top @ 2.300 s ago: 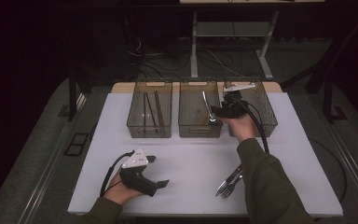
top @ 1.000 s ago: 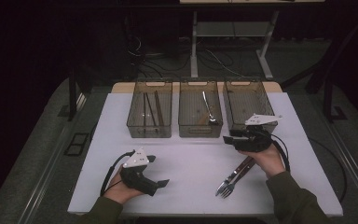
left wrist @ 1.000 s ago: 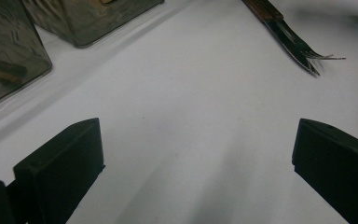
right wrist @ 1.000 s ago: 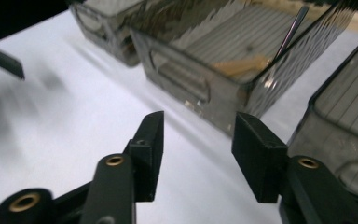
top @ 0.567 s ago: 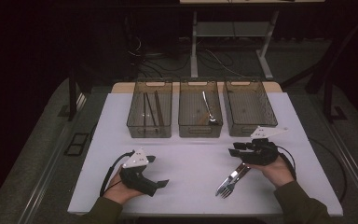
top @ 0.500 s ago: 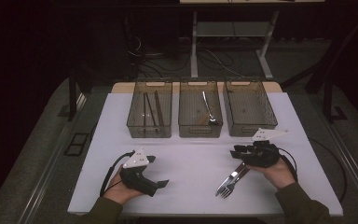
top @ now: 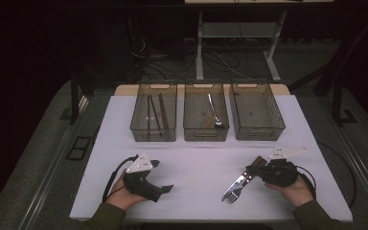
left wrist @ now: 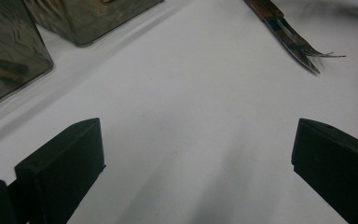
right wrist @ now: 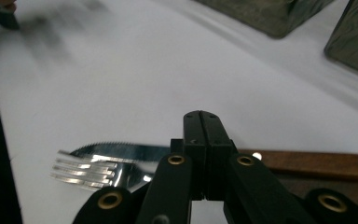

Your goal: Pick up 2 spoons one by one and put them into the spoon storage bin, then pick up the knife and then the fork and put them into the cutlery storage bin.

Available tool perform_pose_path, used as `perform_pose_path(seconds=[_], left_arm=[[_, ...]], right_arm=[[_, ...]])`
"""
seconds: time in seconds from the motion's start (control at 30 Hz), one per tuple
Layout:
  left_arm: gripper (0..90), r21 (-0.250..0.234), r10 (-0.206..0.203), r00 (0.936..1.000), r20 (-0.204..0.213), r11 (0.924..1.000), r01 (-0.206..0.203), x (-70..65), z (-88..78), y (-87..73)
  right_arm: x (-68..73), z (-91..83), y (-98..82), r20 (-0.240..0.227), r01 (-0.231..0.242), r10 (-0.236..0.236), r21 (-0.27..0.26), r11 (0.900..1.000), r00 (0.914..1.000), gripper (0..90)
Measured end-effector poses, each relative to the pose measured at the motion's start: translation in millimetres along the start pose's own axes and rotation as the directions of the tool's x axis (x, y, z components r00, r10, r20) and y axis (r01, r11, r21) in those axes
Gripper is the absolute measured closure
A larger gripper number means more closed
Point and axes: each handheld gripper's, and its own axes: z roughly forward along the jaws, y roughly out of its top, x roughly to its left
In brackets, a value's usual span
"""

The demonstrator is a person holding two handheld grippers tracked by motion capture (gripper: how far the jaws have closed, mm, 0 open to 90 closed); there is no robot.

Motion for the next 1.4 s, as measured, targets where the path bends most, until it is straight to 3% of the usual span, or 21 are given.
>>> perform_pose_path(seconds=[0.47,1.0,1.4], left_arm=[[1.0,0.0,-0.002,1.0,-0.003,1.0,0.002,-0.3,-0.1,0.0],[1.0,0.0,-0.001,1.0,-0.001,1.0,0.001,-0.5,0.7,0.3],[1.1,-0.002,-0.006,1.0,-0.003,1.0,0.006,-0.9,1.7,-0.2]], right_arm=[[12.7,1.2,-21.6,-0.036,0.052,-0.049,0.091,0.994,0.9981,89.4],[25.7,21.1,-20.6,-0.09,0.127,-0.115,0.141,0.982,0.9893,89.4],[25.9,22.7,-20.1,-0.076,0.142,-0.132,0.145,0.979,0.9884,89.4]])
